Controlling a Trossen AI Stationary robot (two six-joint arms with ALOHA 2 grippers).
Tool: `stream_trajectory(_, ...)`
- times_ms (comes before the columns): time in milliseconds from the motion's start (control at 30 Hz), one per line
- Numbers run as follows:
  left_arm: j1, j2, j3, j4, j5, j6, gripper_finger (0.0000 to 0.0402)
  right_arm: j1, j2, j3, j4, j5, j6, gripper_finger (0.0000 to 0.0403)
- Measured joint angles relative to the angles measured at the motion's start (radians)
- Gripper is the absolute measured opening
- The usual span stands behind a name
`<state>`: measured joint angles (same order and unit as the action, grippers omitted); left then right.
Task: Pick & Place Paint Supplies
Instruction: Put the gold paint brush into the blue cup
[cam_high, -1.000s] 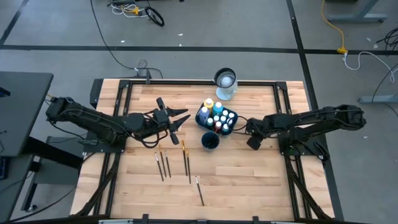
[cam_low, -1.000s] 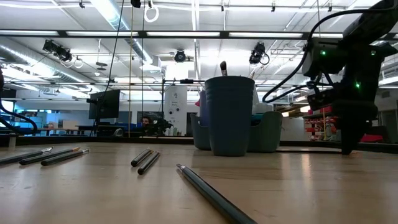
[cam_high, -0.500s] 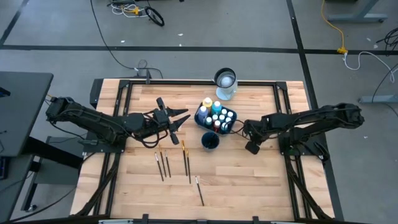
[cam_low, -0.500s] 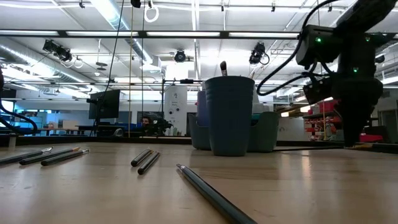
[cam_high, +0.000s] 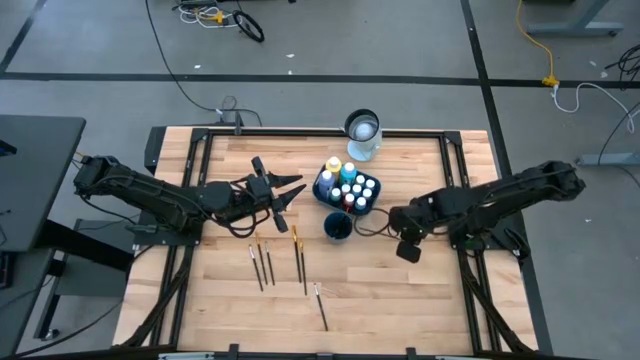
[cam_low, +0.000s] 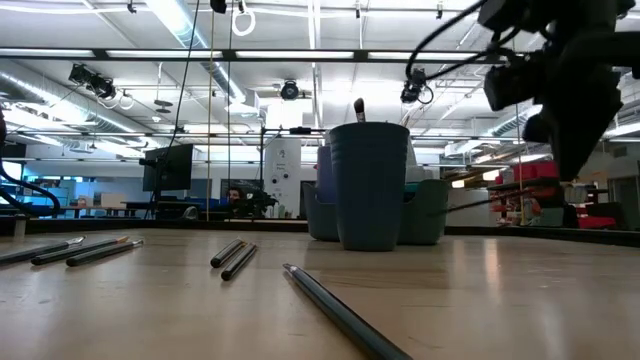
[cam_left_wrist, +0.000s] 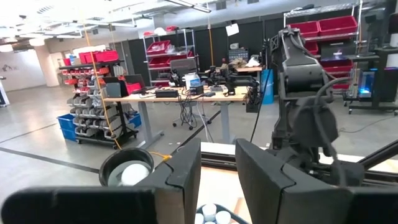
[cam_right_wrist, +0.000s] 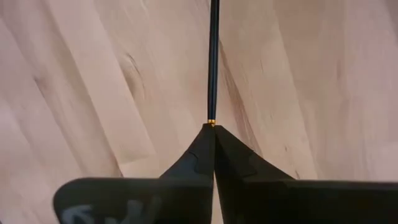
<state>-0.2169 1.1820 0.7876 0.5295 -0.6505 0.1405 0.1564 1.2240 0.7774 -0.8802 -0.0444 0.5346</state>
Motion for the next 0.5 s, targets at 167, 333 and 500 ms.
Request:
stream_trajectory(167, 0.000, 0.000, 0.000, 0.000, 0.000, -0.055, 0.0109, 0.059, 0.000, 0.006, 0.081, 0.029, -0.011, 0.0000)
stream_trajectory(333, 0.000, 0.000, 0.000, 0.000, 0.000, -0.114, 0.0109, 0.107, -0.001, 0.006, 0.156, 0.036, -0.044, 0.0000)
stream_trajectory(500, 0.000, 0.000, 0.000, 0.000, 0.000, -0.129, 0.0109, 0.139, -0.001, 0.007, 0.146, 0.050, -0.051, 0.0000)
